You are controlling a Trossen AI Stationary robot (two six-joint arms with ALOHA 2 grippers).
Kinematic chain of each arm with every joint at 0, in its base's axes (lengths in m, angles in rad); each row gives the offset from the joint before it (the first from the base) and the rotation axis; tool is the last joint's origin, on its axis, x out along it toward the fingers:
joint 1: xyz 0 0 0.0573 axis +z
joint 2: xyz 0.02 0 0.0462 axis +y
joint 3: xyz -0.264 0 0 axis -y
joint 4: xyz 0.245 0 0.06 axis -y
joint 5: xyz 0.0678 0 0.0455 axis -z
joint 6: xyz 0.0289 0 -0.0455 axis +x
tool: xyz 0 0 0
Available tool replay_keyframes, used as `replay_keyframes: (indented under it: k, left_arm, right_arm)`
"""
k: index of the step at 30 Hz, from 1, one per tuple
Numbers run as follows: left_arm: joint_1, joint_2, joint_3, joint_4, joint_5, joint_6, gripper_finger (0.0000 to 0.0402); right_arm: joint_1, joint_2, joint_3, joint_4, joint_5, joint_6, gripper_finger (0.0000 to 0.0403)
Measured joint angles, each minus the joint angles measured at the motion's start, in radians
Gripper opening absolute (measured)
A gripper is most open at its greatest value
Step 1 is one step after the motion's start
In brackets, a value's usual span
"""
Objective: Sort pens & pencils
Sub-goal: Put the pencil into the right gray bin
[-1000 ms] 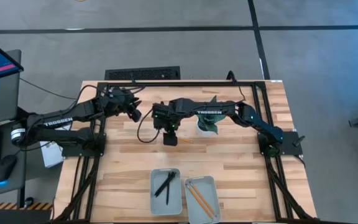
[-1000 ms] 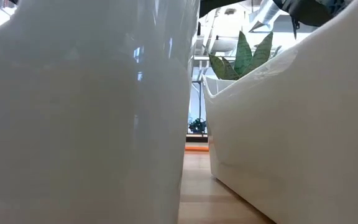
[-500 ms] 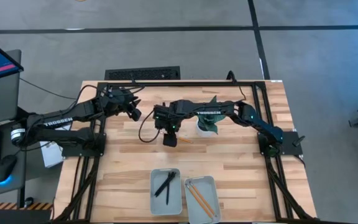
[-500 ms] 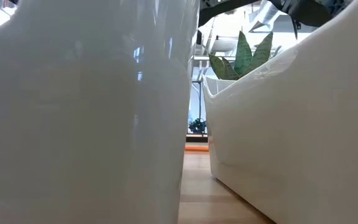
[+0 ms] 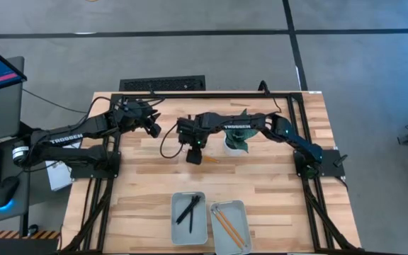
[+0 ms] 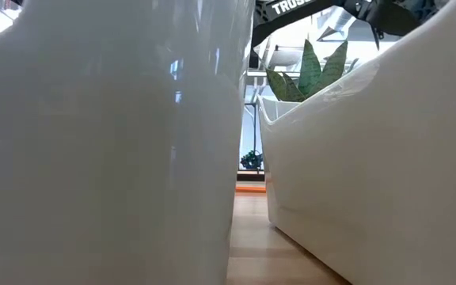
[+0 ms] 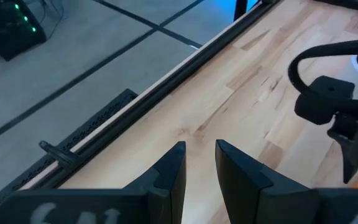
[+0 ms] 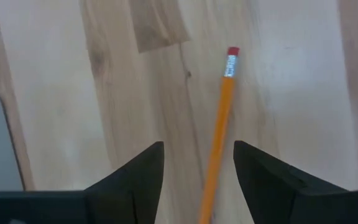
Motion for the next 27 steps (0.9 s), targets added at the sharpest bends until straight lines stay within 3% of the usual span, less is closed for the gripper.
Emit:
replay_keyframes:
  k: [8,15,27]
  left_arm:
    - [0.000,0.000,0.000,0.034,0.000,0.016,0.0079]
    - [0.000,0.000,0.000,0.079,0.000,0.029,0.0079]
    - [0.000,0.000,0.000,0.078,0.000,0.080,0.0079]
  right_arm:
    - [-0.014,0.016,0.003,0.006,-0.009,0.028,0.0210]
    - [-0.027,0.071,-0.002,0.002,-0.122,0.077,0.0198]
    - [-0.030,0.079,0.001,0.018,-0.125,0.054,0.0164]
